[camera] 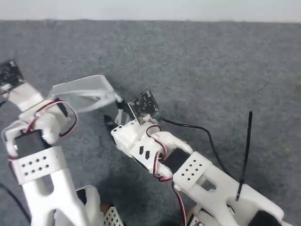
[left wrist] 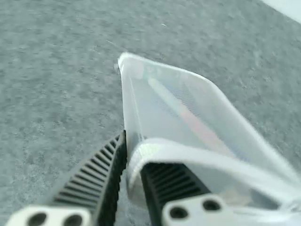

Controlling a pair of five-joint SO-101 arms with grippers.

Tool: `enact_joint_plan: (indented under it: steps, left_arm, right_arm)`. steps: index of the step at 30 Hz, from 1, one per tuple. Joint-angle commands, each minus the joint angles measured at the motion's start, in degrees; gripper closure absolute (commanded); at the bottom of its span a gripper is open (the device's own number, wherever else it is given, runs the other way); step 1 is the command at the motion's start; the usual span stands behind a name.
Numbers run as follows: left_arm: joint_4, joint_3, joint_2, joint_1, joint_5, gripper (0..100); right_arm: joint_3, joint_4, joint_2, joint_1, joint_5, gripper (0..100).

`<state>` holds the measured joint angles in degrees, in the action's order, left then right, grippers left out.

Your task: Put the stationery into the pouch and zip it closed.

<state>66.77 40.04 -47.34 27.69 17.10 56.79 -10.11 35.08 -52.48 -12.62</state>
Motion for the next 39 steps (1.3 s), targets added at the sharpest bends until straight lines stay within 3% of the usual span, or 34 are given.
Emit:
enact_joint_plan:
  steps: [1,8,12,20,26,39]
  left_arm:
    - [-2.55,-1.10,-0.35,2.20,0.88,99]
    - [-2.64,-1.63,-0.35,7.56,2.81,99]
    - [-2.90,-2.07,-0.35,10.37,3.43,99]
    - [-2.90,-2.07,-0.35,10.81,3.43,99]
    - [-2.90,-2.07,-0.35,10.73,3.43,99]
    - [-2.90,-1.98,-0.35,10.64,3.34,99]
  right_arm:
    - [-6.59,-8.04,0.92,-0.31,0.79,81.1]
    - [-11.08,-18.42,0.75,-0.31,0.88,81.1]
    - [-11.60,-20.00,-1.27,-0.31,6.33,81.1]
    - [-17.05,-25.27,-14.20,-0.31,13.89,81.2]
    - [-24.00,-32.57,-21.49,-0.22,14.33,81.2]
    - [-31.91,-32.84,-36.35,3.74,17.93,81.2]
